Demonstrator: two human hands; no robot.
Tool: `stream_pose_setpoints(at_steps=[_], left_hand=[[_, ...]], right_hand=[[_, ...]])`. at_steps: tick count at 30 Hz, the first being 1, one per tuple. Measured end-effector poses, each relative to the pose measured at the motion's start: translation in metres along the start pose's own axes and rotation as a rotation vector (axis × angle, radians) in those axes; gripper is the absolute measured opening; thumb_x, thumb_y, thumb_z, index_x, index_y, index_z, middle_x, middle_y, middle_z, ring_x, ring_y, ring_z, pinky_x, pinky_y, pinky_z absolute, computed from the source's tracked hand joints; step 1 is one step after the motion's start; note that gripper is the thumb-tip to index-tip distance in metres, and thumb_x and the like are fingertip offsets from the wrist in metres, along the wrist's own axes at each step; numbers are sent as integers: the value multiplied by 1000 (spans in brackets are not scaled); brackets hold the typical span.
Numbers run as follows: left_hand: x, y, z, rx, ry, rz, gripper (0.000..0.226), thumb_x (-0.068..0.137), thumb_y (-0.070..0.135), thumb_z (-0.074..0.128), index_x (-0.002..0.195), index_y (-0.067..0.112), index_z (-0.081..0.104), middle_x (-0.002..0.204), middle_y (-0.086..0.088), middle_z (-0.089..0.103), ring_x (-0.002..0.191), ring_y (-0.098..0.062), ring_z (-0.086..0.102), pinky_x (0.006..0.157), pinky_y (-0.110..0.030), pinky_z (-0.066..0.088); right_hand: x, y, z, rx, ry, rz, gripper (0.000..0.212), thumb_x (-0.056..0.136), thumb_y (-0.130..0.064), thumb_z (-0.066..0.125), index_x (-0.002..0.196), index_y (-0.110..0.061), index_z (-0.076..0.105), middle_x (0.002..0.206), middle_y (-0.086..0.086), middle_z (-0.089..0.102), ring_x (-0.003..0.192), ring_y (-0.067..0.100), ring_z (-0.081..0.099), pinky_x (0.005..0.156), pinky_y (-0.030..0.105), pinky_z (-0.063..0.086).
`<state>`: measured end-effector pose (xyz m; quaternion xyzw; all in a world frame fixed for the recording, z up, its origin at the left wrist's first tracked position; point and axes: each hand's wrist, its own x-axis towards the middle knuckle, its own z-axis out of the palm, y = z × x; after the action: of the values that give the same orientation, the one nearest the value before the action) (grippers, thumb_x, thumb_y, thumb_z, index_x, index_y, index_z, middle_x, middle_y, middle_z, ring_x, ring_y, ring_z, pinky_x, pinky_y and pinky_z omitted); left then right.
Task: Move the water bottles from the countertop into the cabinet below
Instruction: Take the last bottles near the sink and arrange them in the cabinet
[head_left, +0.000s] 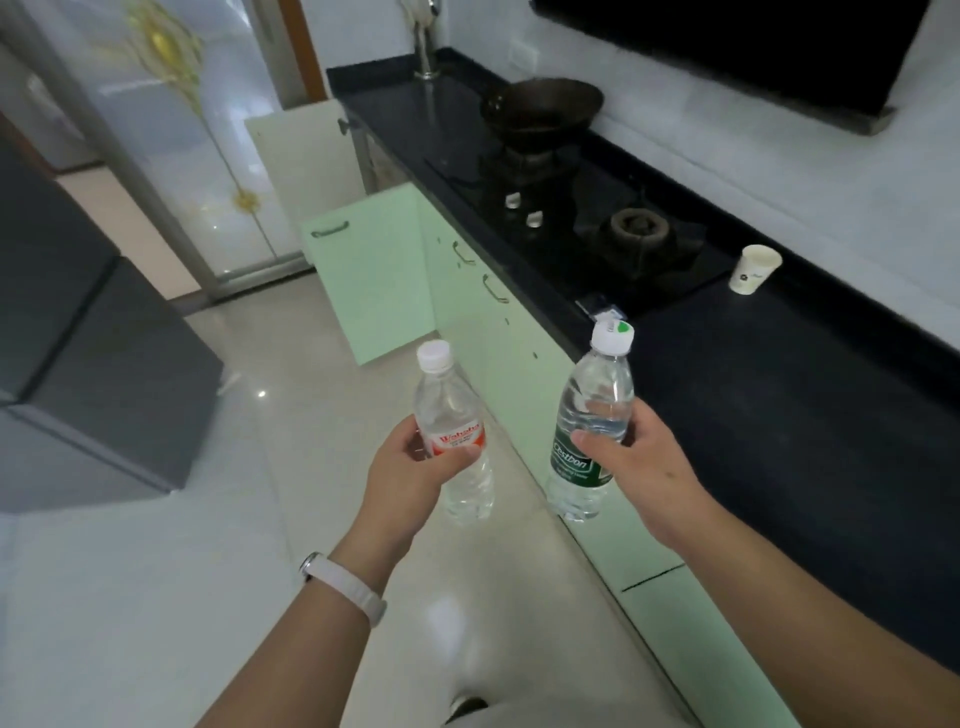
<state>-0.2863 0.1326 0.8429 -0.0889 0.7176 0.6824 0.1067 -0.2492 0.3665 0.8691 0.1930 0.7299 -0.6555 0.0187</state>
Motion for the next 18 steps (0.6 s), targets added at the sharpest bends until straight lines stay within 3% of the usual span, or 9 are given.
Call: stream_pose_setpoints(at_steps=[4,14,18], left_hand=[[14,3,-63,-39,89,1,38,76,9,84,110,20,72,99,4,78,90,-10,72,77,-21,52],[35,-5,-149,-88,290,-39,36,76,8,84,108,20,72,96,6,78,84,-4,71,66,-12,51],[54,-4,-175,-80,397,-81,34,77,12,84,107,20,73,97,4,77,90,-13,72,73,-22,52]], right_hand=[[14,-14,63,-38,-74,-23,30,83,-14,76,107,-28,65,99,-4,72,92,11,68,76,24,51],[68,-34,170,-87,-267,-44,30,82,-14,76,103,-32,65,101,-3,72,97,16,68,89,38,54],[104,-41,211,-56,-367,-40,31,82,-13,75,104,-32,65,102,-4,72,97,14,68,91,40,54]])
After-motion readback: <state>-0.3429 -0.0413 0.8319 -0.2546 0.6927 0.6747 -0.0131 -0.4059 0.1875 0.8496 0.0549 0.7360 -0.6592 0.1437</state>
